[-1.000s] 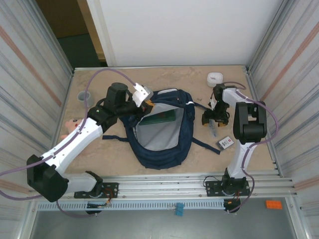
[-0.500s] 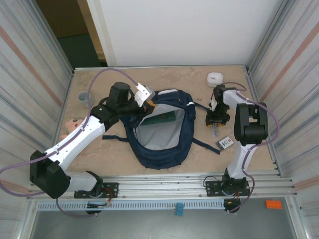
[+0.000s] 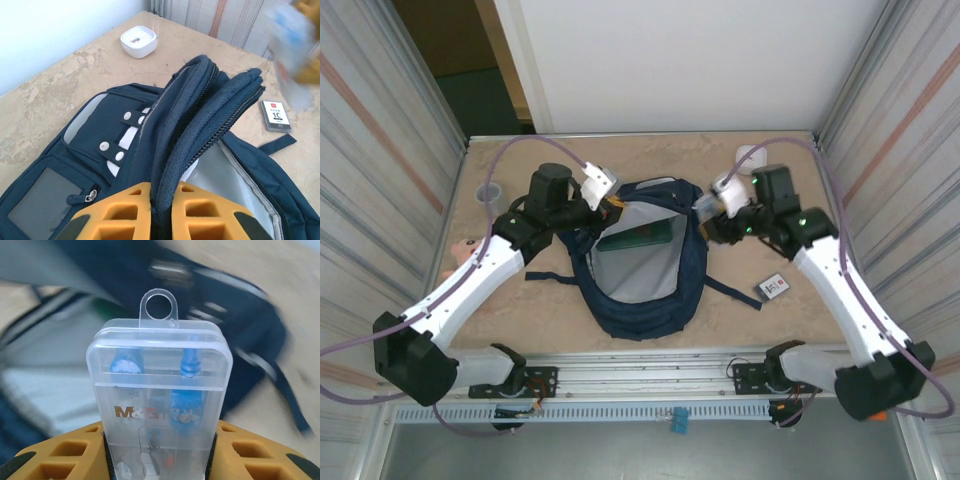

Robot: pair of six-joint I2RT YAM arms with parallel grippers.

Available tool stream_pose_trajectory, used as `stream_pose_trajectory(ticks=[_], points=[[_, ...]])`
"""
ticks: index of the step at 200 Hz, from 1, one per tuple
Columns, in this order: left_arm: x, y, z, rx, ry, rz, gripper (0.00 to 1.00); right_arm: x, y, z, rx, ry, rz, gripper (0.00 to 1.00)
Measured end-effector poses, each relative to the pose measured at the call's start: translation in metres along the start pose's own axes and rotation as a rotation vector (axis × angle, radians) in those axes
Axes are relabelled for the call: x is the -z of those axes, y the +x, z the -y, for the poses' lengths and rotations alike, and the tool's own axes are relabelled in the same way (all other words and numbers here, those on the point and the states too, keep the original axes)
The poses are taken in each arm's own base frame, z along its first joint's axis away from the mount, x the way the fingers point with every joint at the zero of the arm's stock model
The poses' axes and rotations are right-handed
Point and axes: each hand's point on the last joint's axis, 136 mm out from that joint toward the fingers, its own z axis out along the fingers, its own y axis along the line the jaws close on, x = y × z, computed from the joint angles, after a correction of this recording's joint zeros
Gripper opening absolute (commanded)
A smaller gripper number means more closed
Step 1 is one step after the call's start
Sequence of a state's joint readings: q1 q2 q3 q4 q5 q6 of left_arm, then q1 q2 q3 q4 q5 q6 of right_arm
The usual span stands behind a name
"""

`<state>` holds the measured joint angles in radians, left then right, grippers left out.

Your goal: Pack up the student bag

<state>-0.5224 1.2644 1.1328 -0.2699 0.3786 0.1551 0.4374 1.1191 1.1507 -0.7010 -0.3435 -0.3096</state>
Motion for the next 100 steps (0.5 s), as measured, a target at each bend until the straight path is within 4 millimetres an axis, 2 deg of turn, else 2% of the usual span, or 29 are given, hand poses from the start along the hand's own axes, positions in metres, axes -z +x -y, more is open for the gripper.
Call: stream_pose_trajectory(ticks=[15,24,35,47,62,100], points=[[0.001,-0.001,-0.003,0.008,-0.001,0.007,0.00,-0.008,-0.003,-0.054,0.216,-0.114,0.034,0.35],[0.001,-0.001,-0.004,0.009,0.002,0.010,0.00,-0.015,0.001,-0.078,0.332,-0.154,0.031,0.35],[0.001,-0.001,-0.003,0.009,0.012,0.011,0.00,-0.027,0.006,-0.102,0.476,-0.179,0.015,0.37],[0.001,-0.002,-0.001,0.010,0.025,0.012,0.00,-0.042,0.012,-0.118,0.604,-0.189,-0.018,0.38],[0.001,-0.002,0.002,0.009,0.041,0.016,0.00,-0.066,0.023,-0.123,0.698,-0.189,-0.086,0.39],[0.001,-0.003,0.008,0.009,0.077,0.022,0.00,-0.128,0.045,-0.107,0.801,-0.154,-0.266,0.44]])
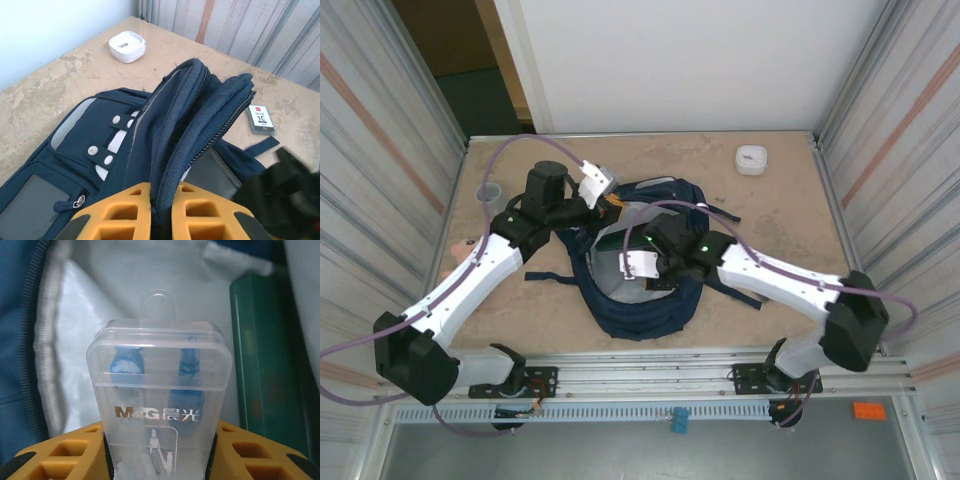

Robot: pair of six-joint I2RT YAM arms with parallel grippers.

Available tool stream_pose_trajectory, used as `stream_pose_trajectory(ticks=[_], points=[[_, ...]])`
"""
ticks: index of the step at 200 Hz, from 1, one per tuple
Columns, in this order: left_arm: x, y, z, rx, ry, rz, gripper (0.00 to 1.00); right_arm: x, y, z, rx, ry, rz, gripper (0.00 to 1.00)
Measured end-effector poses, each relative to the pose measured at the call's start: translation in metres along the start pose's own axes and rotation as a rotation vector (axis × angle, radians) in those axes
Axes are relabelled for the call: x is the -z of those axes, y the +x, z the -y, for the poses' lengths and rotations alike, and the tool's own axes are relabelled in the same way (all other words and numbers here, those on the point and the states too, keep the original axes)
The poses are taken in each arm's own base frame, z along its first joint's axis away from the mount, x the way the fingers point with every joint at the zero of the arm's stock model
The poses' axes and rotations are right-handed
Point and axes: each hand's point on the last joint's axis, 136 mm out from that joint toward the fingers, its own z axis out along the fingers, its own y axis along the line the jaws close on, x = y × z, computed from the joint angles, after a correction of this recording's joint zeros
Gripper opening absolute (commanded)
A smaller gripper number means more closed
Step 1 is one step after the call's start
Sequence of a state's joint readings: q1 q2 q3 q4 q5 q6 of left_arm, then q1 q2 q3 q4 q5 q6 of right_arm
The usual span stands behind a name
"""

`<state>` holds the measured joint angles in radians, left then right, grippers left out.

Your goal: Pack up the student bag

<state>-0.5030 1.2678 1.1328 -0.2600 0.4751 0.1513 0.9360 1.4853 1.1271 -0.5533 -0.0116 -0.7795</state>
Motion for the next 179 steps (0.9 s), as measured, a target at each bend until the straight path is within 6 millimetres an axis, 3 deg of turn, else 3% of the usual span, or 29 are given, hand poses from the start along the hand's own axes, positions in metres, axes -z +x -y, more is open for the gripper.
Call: stream_pose_trajectory(ticks=[39,127,151,179], points=[[0.000,0.000,0.002,0.000,0.009,0.002,0.00,-0.023,-0.001,0.018,0.070,0.028,-0.065,0.50],[0.000,-0.001,0.002,0.001,0.014,0.005,0.00,-0.019,-0.002,0.035,0.070,0.072,-0.050,0.61],[0.000,-0.001,0.003,-0.005,0.015,0.004,0.00,0.000,-0.004,0.043,0.009,0.097,0.003,0.61],[-0.002,0.001,0.008,-0.066,0.029,-0.005,0.00,0.052,0.005,0.055,-0.198,0.149,0.138,0.62]])
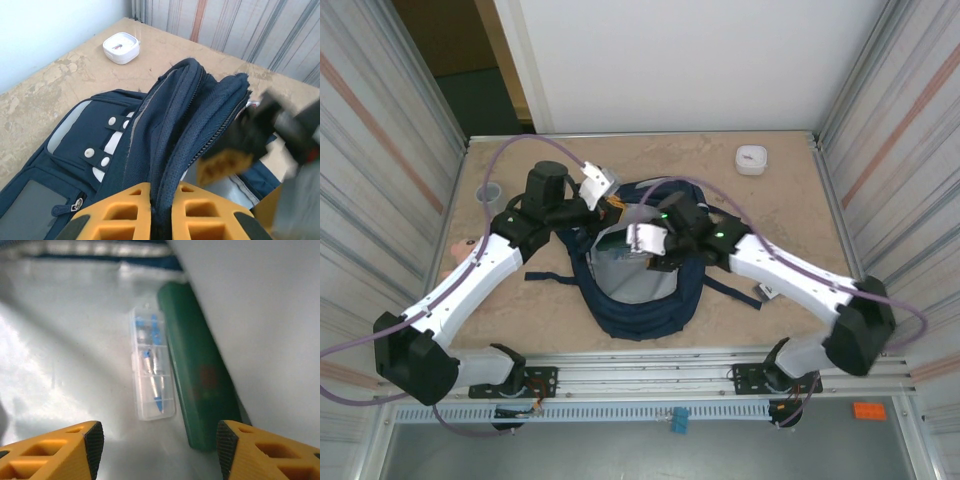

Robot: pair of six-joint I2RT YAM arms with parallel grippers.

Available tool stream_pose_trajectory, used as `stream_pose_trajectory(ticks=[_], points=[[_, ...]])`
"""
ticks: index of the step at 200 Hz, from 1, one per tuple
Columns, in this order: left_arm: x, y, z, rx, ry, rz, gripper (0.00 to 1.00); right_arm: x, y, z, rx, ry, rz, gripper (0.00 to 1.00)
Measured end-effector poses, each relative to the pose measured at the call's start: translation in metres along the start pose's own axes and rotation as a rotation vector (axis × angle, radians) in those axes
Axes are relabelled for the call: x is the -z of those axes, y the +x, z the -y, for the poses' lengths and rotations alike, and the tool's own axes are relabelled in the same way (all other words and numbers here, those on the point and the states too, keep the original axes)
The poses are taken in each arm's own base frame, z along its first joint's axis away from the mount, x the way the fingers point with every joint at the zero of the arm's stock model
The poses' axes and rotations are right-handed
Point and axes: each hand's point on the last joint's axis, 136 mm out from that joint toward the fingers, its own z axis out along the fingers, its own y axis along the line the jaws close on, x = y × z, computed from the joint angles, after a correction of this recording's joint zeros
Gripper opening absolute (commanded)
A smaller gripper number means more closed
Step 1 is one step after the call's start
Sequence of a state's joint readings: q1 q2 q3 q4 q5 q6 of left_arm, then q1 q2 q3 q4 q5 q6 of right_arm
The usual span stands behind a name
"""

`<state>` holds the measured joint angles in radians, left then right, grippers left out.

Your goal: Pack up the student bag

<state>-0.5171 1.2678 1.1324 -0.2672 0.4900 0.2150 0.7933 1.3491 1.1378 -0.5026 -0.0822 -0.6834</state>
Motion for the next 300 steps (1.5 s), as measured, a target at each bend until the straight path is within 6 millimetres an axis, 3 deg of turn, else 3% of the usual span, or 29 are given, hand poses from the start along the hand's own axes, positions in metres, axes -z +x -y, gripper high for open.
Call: stream_pose_trajectory(ticks=[17,37,60,86,100,115,131,150,176,201,220,241,267,300], points=[[-0.006,0.004,0.017,-0.093,0.041,-0.018,0.00,0.038,0.002,0.012,-0.179,0.040,0.100,0.63],[-0.016,0.020,0.044,-0.208,0.109,-0.059,0.00,0.069,0.012,0.013,-0.381,0.047,0.200,0.63],[-0.030,0.051,0.070,-0.331,0.186,-0.131,0.00,0.081,0.033,0.007,-0.569,0.024,0.241,0.63],[-0.053,0.115,0.096,-0.419,0.307,-0.276,0.00,0.084,0.051,0.002,-0.700,0.013,0.249,0.63],[-0.063,0.149,0.106,-0.440,0.366,-0.350,0.09,0.084,0.054,0.001,-0.731,0.009,0.251,0.63],[-0.068,0.170,0.111,-0.449,0.400,-0.397,0.23,0.084,0.056,0.000,-0.742,0.004,0.248,0.62],[-0.069,0.174,0.112,-0.450,0.409,-0.404,0.39,0.079,0.058,-0.003,-0.742,-0.013,0.233,0.62],[-0.067,0.163,0.111,-0.432,0.387,-0.377,0.60,0.069,0.063,-0.010,-0.735,-0.059,0.175,0.65],[-0.051,0.131,0.093,-0.364,0.321,-0.284,0.73,0.052,0.057,-0.022,-0.624,-0.115,0.079,0.68],[-0.013,0.088,0.043,-0.263,0.159,-0.143,0.75,0.034,0.037,-0.041,-0.432,-0.167,0.021,0.69],[0.022,0.077,0.004,-0.173,0.000,-0.082,0.77,0.014,0.021,-0.054,-0.303,-0.208,-0.023,0.70],[0.050,0.086,-0.029,-0.058,-0.177,-0.089,0.78,-0.014,0.006,-0.065,-0.188,-0.245,-0.077,0.70],[0.066,0.113,-0.051,0.029,-0.284,-0.151,0.79,-0.044,-0.005,-0.083,-0.057,-0.292,-0.123,0.70],[0.079,0.154,-0.074,0.156,-0.342,-0.217,0.78,-0.062,0.002,-0.109,0.088,-0.367,-0.178,0.68]])
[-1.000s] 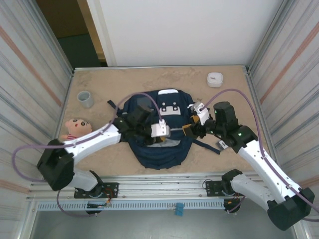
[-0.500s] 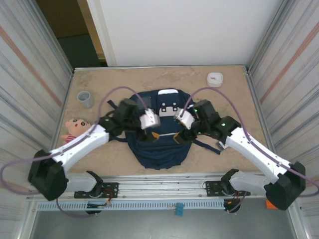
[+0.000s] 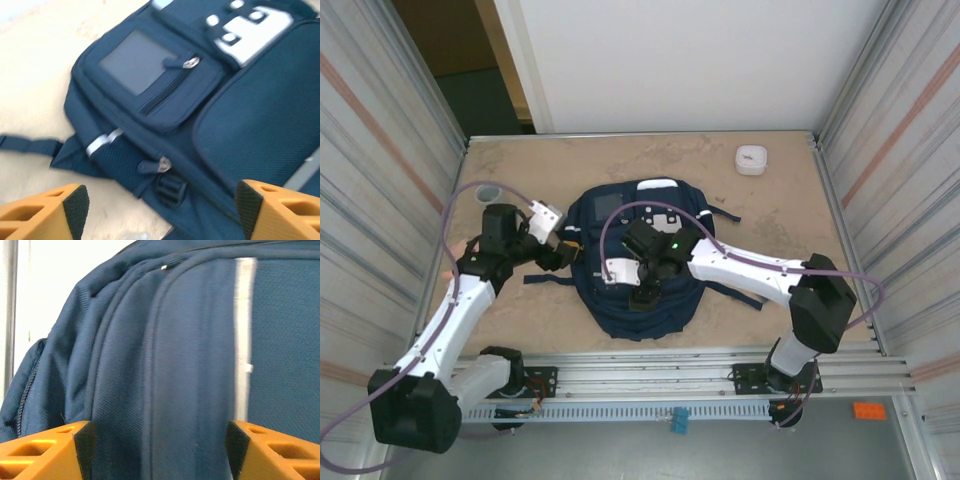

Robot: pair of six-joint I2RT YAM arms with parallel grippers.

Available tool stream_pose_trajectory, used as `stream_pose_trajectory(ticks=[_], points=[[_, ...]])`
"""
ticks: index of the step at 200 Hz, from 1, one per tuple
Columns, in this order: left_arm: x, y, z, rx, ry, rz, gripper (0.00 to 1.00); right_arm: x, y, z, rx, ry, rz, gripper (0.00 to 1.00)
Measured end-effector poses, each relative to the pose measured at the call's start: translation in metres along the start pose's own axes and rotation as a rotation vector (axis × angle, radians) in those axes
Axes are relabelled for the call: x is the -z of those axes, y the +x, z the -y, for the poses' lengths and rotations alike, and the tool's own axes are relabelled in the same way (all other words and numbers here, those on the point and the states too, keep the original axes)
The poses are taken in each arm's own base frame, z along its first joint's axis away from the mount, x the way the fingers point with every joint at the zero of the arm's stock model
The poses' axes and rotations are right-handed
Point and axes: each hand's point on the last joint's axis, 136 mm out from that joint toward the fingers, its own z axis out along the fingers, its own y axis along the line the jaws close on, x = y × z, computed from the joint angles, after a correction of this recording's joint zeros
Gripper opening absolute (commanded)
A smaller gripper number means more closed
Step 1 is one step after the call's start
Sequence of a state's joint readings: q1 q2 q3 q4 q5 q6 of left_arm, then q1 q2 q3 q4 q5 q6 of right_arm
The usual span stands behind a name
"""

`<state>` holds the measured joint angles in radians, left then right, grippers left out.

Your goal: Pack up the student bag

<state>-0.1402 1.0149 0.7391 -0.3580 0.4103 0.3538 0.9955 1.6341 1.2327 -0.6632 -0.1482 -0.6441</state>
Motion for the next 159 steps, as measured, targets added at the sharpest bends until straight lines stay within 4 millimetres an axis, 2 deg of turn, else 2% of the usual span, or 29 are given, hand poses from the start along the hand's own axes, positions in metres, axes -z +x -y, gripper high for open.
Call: stream_pose_trajectory(ticks=[14,48,83,109,148,159], points=[[-0.002,0.008,-0.009,0.028,-0.011,-0.019,0.78,-0.004,0.004,-0.002,0.029,-0.015,-0.019,0.66],[-0.012,0.016,-0.009,0.011,0.023,-0.050,0.79,-0.002,0.008,-0.005,0.062,-0.037,-0.032,0.67],[-0.025,0.029,-0.009,0.020,0.059,-0.096,0.78,0.013,0.008,-0.015,0.071,-0.053,-0.021,0.67],[-0.026,0.025,-0.007,0.017,0.072,-0.073,0.78,0.022,0.015,-0.027,0.068,-0.044,-0.009,0.63],[-0.026,0.018,-0.002,-0.011,0.109,-0.041,0.78,0.012,0.021,-0.022,0.039,-0.016,-0.045,0.58],[-0.027,0.020,0.000,-0.036,0.122,-0.044,0.79,0.007,0.022,-0.021,0.033,-0.016,-0.052,0.50]])
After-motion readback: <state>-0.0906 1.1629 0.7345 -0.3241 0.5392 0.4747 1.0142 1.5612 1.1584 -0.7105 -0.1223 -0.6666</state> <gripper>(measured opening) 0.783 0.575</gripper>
